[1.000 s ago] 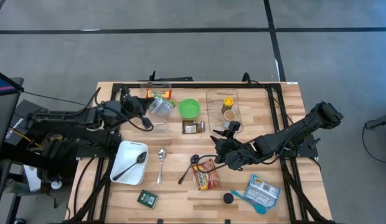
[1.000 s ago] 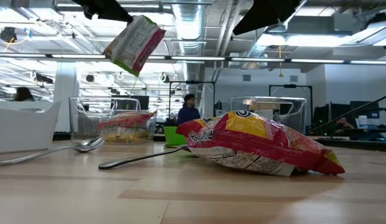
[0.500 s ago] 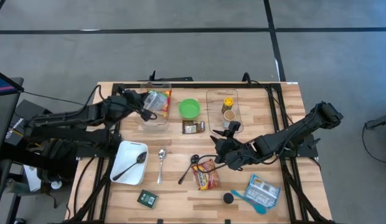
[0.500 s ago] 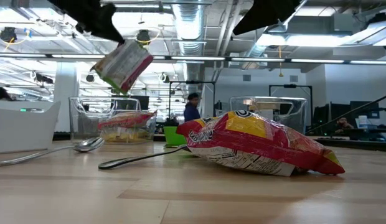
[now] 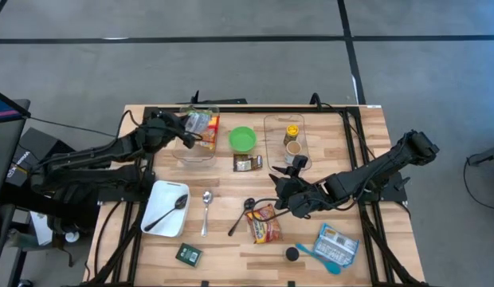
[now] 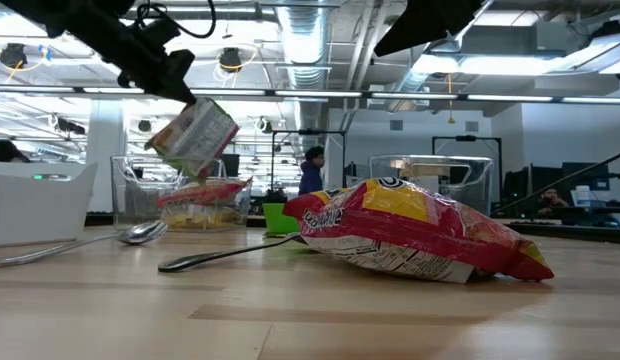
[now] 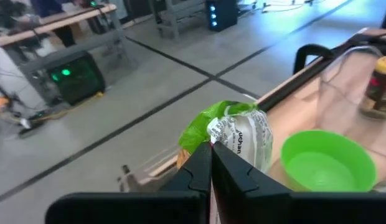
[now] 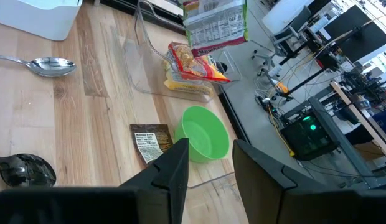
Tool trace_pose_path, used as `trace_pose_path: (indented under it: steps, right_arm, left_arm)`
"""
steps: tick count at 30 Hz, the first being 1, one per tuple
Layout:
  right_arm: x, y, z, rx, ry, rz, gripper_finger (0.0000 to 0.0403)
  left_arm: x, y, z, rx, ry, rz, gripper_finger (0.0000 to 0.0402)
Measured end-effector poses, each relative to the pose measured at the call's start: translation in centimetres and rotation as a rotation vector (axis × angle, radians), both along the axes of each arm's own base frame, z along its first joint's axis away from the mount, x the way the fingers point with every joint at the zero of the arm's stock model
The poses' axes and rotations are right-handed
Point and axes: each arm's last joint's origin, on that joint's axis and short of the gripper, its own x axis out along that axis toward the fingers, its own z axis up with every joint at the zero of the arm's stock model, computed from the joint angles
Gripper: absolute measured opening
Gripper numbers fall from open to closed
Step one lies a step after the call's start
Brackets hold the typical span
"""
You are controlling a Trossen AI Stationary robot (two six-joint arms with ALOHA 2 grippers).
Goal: Pick & Place Food Item
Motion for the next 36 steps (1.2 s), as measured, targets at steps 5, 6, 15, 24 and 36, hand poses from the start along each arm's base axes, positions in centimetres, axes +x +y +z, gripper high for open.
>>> trace_pose_path:
  steps: [5, 6, 15, 24, 36]
  right_arm:
    - [0.0, 0.0, 0.0, 0.0, 0.0, 0.0, 0.0118]
    - [0.0, 0.0, 0.0, 0.0, 0.0, 0.0, 0.0118]
    - [0.0, 0.0, 0.0, 0.0, 0.0, 0.0, 0.0118]
    - [0.0, 0.0, 0.0, 0.0, 0.0, 0.0, 0.0118]
    - [0.0, 0.0, 0.0, 0.0, 0.0, 0.0, 0.0118]
  left_arm:
    - [-0.1, 0.2, -0.4, -0.035, -0.024, 0.006, 0.0]
    - [-0.1, 0.2, -0.4, -0.044, -0.04, -0.006, 0.0]
    - [0.2, -0.3, -0.3, -0.121, -0.085, -0.176, 0.0]
    - [-0.1, -0.5, -1.4, -0.184, 0.018, -0.197, 0.0]
    - [-0.1, -0.5, -2.3, -0.227, 0.102, -0.191, 0.0]
